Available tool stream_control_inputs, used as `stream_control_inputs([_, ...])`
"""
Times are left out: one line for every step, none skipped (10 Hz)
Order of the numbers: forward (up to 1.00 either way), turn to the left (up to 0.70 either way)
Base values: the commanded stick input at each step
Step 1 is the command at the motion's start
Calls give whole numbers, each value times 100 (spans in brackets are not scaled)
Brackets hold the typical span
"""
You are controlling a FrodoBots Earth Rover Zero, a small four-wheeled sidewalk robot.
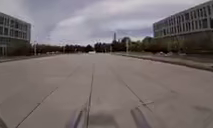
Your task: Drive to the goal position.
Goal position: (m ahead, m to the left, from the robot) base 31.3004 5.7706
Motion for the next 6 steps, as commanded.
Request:
stream_control_inputs([100, 0])
stream_control_inputs([100, 0])
stream_control_inputs([100, 0])
stream_control_inputs([100, 0])
stream_control_inputs([100, 0])
stream_control_inputs([100, -27])
